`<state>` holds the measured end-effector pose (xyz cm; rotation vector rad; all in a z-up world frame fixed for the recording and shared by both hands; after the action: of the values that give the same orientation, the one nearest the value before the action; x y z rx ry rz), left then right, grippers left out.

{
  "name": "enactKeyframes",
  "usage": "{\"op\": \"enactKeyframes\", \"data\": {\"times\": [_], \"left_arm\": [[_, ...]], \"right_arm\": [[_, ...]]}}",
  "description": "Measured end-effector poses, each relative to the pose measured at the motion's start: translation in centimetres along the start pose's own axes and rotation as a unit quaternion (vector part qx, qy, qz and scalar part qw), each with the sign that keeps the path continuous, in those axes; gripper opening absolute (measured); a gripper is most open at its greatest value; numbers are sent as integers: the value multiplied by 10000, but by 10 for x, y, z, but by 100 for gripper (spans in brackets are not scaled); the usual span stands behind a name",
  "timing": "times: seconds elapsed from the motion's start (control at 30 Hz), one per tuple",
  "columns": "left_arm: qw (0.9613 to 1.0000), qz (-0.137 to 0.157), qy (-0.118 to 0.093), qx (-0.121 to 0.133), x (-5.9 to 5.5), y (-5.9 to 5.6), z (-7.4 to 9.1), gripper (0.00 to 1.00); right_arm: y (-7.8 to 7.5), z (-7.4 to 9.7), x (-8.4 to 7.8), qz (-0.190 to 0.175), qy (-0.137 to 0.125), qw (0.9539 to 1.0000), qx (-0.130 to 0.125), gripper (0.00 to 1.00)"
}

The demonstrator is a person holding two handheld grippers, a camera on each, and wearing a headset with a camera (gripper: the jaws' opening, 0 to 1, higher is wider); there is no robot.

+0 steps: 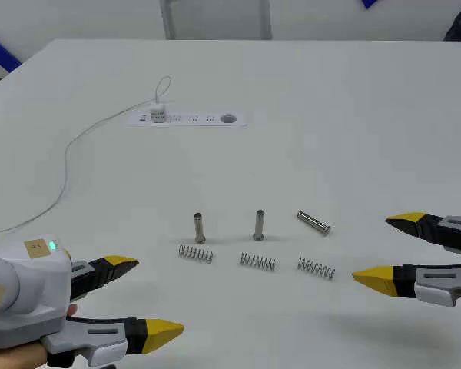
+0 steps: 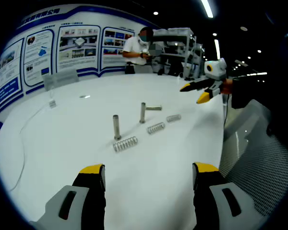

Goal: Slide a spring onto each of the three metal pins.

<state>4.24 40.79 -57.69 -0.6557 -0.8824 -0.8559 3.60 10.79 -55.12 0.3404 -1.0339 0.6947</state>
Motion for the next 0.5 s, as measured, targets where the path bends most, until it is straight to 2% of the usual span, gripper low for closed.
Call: {"op": "enactKeyframes", "data": {"times": [0.5], "left_arm": [[10000, 22, -24, 32, 0, 1, 1, 76]], "right_arm": [[-3, -12, 14, 119, -53, 9999, 65, 67]]}}
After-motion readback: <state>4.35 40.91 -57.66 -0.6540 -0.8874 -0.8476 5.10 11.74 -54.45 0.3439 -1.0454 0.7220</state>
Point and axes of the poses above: the centre of the closed fingertips' face, and the gripper's own axes: z roughly backward along the fingers, y roughly to its left, x roughly out of its top, the point moved 3 cm from there along z, roughly backward along the fingers, and after that the axes turned 2 degrees about z, right-handed, at the moved point
